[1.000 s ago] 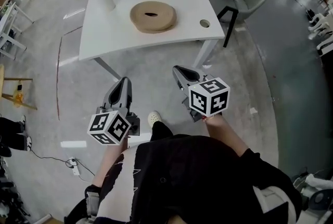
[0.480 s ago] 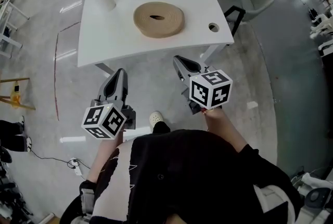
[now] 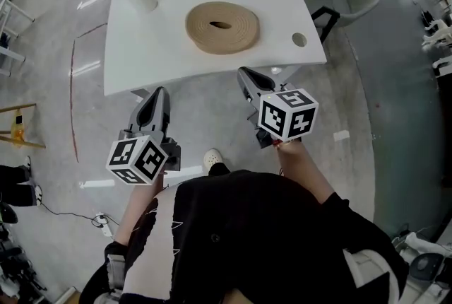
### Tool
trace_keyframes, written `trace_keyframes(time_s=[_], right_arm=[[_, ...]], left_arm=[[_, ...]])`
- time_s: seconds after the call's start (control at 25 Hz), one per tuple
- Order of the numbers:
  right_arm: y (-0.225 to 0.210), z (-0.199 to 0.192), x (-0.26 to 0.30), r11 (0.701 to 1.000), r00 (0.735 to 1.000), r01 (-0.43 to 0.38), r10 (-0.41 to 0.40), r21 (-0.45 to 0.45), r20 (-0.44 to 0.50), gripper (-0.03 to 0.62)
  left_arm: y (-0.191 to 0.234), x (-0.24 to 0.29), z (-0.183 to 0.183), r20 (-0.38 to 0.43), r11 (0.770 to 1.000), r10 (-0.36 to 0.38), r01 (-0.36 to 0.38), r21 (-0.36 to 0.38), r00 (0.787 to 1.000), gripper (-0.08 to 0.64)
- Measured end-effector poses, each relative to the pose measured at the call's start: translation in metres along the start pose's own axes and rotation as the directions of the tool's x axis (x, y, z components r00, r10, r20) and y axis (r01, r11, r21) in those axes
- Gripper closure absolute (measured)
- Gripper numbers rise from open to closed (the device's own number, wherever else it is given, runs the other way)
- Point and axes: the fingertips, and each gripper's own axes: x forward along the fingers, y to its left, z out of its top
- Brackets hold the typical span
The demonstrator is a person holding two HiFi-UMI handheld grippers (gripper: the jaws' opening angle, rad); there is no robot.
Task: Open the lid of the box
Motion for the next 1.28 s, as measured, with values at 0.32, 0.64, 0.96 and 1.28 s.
trace_keyframes(time_s=[0.32,0.64,0.96,1.28], right_arm=[[-0.014,-0.018,0.022,0.999,0.998,0.044,-0.042,0.027,-0.053,0.588],[-0.015,-0.017,0.035,0.995,0.993,0.085,-0.089,-0.057,-0.073,0.588],[0.001,-0.001,0.046,0.951,0.989,0.104,-0.129,-0.293,-0.067,0.588],[-0.003,0.006,0.064,0.862,0.972,0.077,-0.177,-0.502,-0.154,0.588]], left_arm=[[0.025,0.003,-0.010,-0.023,0.999,0.014,-0.015,-0.029,1.000,0.549],[0.047,-0.003,-0.004,-0.017,0.998,0.032,-0.033,-0.046,0.999,0.549],[0.061,-0.016,0.019,0.029,0.999,0.031,-0.030,-0.037,0.999,0.549],[0.091,-0.017,0.015,0.005,0.998,0.061,-0.061,-0.029,0.998,0.549]])
